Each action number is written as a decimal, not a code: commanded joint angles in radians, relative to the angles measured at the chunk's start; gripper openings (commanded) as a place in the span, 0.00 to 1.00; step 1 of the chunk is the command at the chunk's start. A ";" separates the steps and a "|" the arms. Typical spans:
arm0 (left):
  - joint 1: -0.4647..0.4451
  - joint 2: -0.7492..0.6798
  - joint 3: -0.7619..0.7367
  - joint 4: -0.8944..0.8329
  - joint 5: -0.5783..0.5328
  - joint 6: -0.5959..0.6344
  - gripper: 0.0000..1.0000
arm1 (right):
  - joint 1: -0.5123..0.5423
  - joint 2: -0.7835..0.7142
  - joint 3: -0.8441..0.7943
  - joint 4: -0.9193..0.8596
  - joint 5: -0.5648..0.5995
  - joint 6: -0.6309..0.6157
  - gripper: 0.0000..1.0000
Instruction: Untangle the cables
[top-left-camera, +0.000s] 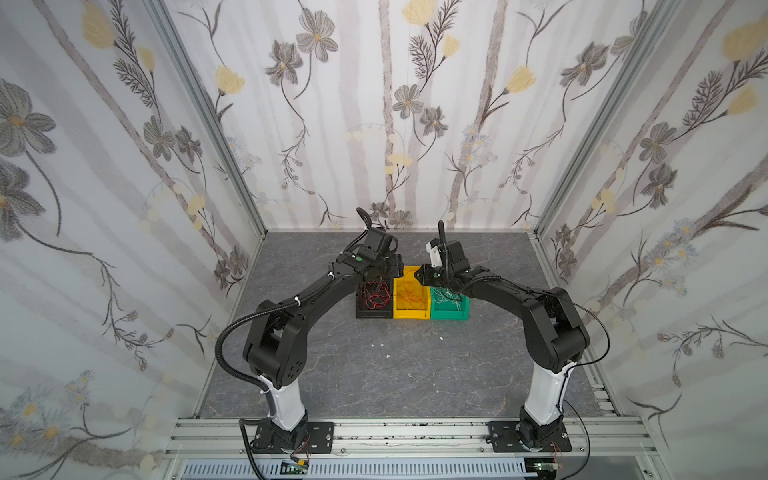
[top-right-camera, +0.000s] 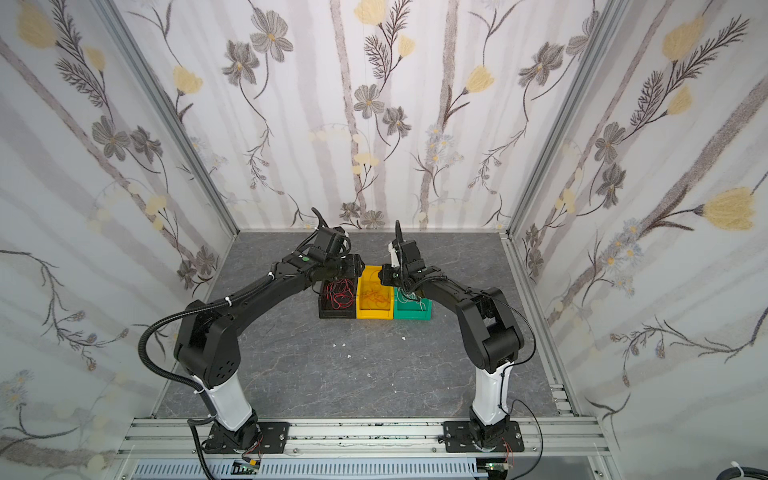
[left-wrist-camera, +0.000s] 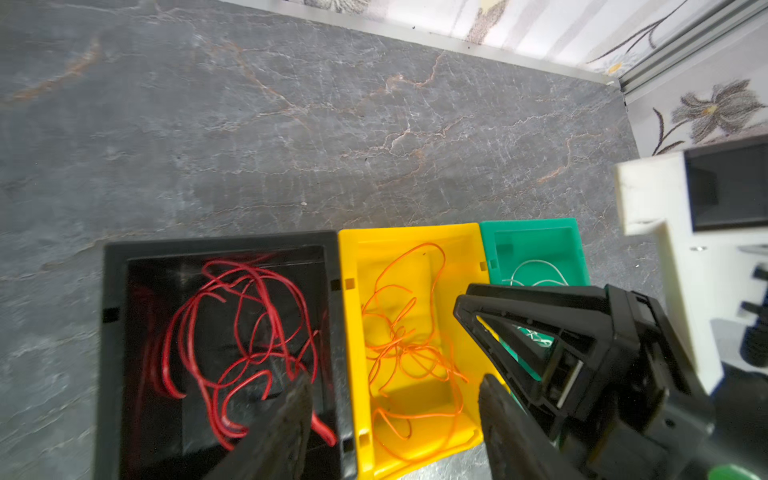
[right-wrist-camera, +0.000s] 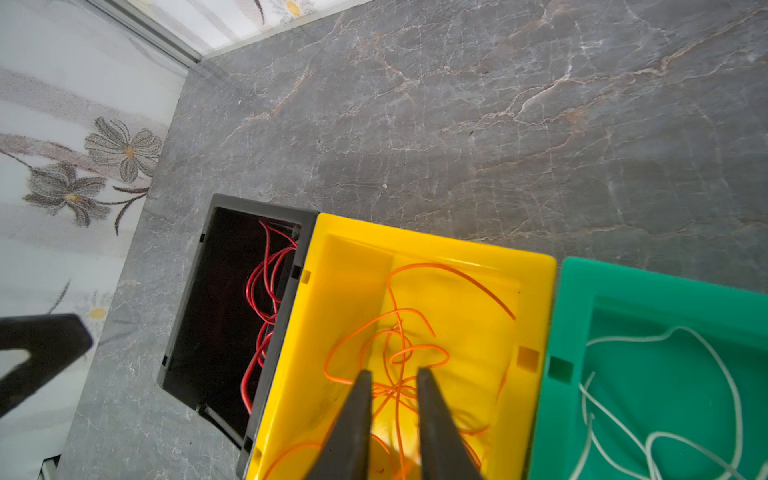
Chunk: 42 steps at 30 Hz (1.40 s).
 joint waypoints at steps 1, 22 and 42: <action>0.018 -0.083 -0.094 0.035 -0.015 0.021 0.71 | -0.005 -0.030 0.005 -0.050 0.020 -0.016 0.35; 0.344 -0.548 -0.667 0.205 -0.203 0.089 0.92 | -0.155 -0.509 -0.332 -0.188 0.524 -0.197 0.95; 0.431 -0.426 -1.031 0.952 -0.429 0.432 0.98 | -0.494 -0.731 -0.957 0.575 0.667 -0.259 0.99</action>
